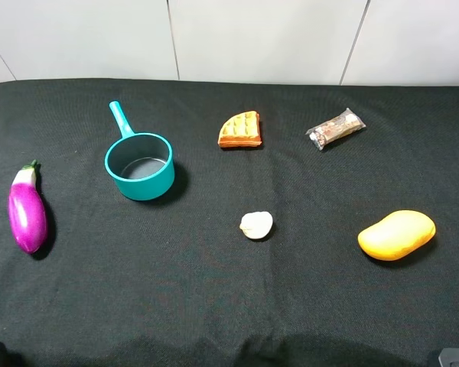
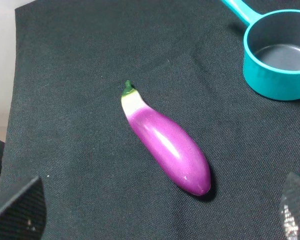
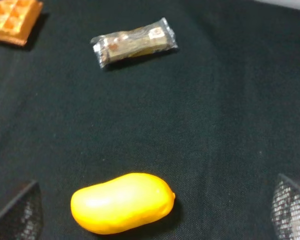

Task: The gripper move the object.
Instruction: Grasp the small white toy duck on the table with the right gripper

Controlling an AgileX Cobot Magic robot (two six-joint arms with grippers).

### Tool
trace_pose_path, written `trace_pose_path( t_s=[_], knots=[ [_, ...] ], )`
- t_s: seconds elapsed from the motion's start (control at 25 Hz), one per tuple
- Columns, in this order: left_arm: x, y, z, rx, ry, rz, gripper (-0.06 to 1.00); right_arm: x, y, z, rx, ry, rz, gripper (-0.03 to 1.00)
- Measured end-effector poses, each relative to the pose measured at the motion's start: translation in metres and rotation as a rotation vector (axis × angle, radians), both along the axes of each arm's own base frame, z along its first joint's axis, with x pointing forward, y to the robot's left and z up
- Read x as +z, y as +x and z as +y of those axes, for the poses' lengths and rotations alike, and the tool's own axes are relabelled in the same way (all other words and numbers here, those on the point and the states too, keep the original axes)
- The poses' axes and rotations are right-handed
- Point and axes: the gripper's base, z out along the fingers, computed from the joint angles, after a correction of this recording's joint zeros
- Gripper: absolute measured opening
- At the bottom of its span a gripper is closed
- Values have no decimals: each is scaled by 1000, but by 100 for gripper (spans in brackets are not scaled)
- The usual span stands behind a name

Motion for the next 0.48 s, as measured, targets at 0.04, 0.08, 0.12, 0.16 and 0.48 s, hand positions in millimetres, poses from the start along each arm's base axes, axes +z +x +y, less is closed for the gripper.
trace_pose_path(
  t_s=[0.04,0.08,0.12,0.16,0.48],
  knots=[
    [0,0,0,0,0,0,99,2,5,1,15,-7,10,69],
    [0,0,0,0,0,0,99,2,10,1,27,-15,27,69],
    [0,0,0,0,0,0,99,2,15,2,39,-21,41,69],
    [0,0,0,0,0,0,99,1,20,3,53,-28,59,69],
    [0,0,0,0,0,0,99,-9,50,8,105,-18,128,69]
  ],
)
